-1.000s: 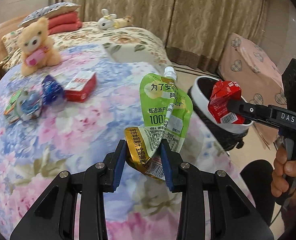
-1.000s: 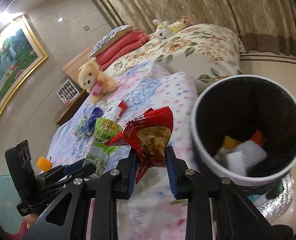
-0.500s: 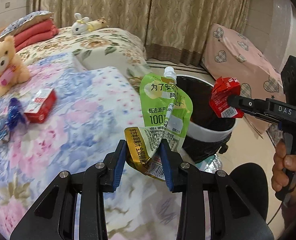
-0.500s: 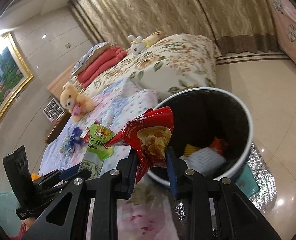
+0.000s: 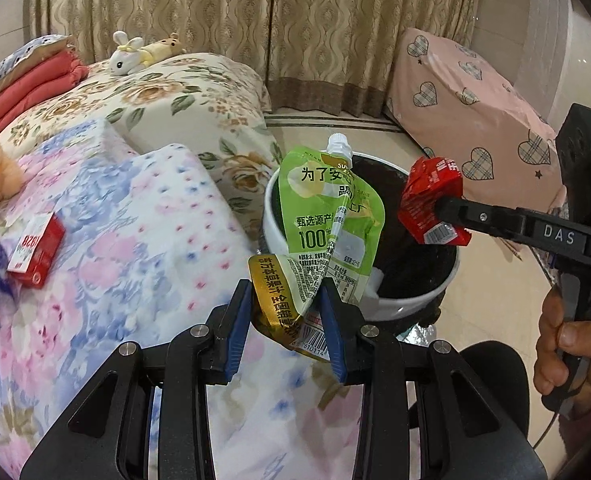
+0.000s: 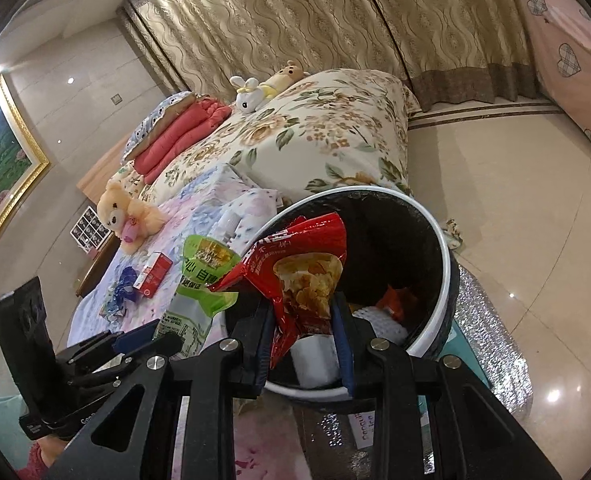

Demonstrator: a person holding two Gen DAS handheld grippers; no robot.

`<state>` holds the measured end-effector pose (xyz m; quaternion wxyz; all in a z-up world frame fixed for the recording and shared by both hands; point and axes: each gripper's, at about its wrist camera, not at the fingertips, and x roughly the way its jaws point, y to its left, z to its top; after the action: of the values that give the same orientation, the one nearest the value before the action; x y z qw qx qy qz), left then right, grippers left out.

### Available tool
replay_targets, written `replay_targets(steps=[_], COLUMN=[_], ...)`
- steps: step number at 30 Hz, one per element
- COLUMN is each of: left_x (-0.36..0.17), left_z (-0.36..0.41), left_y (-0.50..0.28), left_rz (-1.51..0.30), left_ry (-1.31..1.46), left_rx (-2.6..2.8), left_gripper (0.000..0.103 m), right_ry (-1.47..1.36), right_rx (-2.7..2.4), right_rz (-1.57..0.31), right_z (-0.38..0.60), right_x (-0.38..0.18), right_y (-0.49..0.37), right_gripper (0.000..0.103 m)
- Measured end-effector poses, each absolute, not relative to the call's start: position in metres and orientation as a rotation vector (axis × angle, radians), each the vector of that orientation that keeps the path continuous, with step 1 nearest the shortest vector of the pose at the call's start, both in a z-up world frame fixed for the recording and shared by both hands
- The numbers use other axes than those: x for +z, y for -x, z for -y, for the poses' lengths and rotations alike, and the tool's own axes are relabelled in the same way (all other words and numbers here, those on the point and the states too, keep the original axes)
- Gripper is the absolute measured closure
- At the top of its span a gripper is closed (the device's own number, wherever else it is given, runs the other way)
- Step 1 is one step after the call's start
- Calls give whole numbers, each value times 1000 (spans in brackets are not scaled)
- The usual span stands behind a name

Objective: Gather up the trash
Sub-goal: 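Carry the green pouch with the left tool while the right tool carries the chip bag to the bin, then open both tools over the bin to drop the pouch and chip bag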

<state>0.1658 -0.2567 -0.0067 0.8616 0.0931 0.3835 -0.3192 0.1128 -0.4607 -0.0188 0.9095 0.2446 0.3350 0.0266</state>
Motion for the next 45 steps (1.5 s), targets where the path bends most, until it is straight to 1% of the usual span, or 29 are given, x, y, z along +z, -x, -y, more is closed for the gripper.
replay_targets(steps=[11,21,22,25,27,29,31,33,38,42,45], left_x=[-6,-5,-5,-2,1,3,3,2,-8,-17,-24], left_z=[291,302,303,303,304,303,299,294,271,249,229], left_y=[-178,-188,-188,-189,-187,-185,-182,-180,-178,-175,-172], left_rz=[-821,-834,-836,-833,-824,-806,-797,-798,-823,-843,-860], left_ry=[-273,-274,-272,-259,-258,-261,-256,-248,-191,-147,-111], left_rx=[-669,-675,-676,-684,-691,-688,-687,-680,-650,-622,-594], left_gripper=[70,70,70,69,65,57,56,56,53,51,50], right_ry=[-511,-516,-525,-533,-547,-548,-550,-554,-552,-547,-544], right_rx=[51,43,44,37,31,29,25,22,22,13,7], right_rz=[-719,-743,-746,-751,-748,-747,-745,-746,-750,-747,-734], right_z=[476,485,487,490,494,494,495,494,491,485,480], right_x=[-24,-32,-32,-34,-34,-34,-33,-33,-34,-34,-32], right_y=[-123,-136,-137,-138,-138,-138,-137,-137,-136,-134,-133], right_gripper=[72,70,69,60,51,50,48,43,39,27,26])
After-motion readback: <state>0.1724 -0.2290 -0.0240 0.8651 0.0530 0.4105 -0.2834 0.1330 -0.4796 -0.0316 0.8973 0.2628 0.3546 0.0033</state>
